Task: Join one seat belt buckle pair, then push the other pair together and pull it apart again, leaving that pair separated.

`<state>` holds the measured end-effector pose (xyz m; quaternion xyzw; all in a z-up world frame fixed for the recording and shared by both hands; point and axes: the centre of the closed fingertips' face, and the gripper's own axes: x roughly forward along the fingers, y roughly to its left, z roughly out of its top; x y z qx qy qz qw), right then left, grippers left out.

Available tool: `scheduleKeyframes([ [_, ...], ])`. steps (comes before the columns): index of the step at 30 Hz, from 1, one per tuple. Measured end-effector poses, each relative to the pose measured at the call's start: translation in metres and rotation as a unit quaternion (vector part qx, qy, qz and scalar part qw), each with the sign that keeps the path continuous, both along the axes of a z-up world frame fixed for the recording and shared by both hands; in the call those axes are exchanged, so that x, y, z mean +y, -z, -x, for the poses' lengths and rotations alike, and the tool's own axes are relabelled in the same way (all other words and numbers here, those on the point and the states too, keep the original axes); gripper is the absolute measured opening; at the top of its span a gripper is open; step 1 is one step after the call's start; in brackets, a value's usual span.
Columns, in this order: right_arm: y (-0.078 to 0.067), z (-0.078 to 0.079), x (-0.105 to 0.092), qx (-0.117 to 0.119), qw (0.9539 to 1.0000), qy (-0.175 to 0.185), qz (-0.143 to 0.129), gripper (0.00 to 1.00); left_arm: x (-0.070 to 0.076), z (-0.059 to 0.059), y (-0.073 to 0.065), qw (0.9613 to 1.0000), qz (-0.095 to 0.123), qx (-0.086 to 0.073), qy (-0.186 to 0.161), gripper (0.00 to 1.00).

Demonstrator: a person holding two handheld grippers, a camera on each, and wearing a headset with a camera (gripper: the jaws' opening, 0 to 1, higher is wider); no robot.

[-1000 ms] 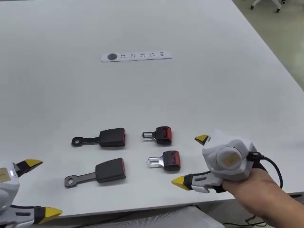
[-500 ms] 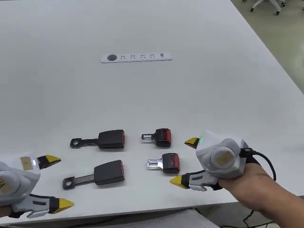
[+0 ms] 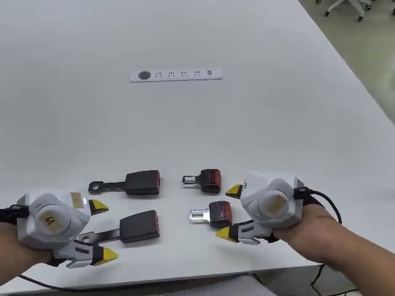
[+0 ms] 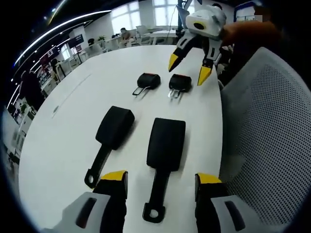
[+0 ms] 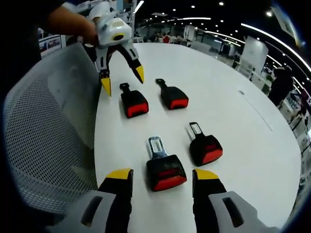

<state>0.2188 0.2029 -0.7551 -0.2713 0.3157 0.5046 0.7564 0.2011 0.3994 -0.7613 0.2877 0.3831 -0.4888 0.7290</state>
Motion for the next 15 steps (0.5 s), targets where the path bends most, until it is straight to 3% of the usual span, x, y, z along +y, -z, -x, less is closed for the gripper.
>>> scheduleKeyframes([
  [9, 0.008, 0.000, -0.004, 0.012, 0.9995, -0.021, 0.018, 0.41, -0.020, -0.003, 0.004, 0.9996, -0.003, 0.012, 0.026, 0.52],
  [15, 0.016, 0.000, -0.002, 0.021, 0.9985, -0.039, 0.031, 0.39, -0.031, 0.003, 0.011, 0.9981, -0.009, 0.034, 0.051, 0.49],
])
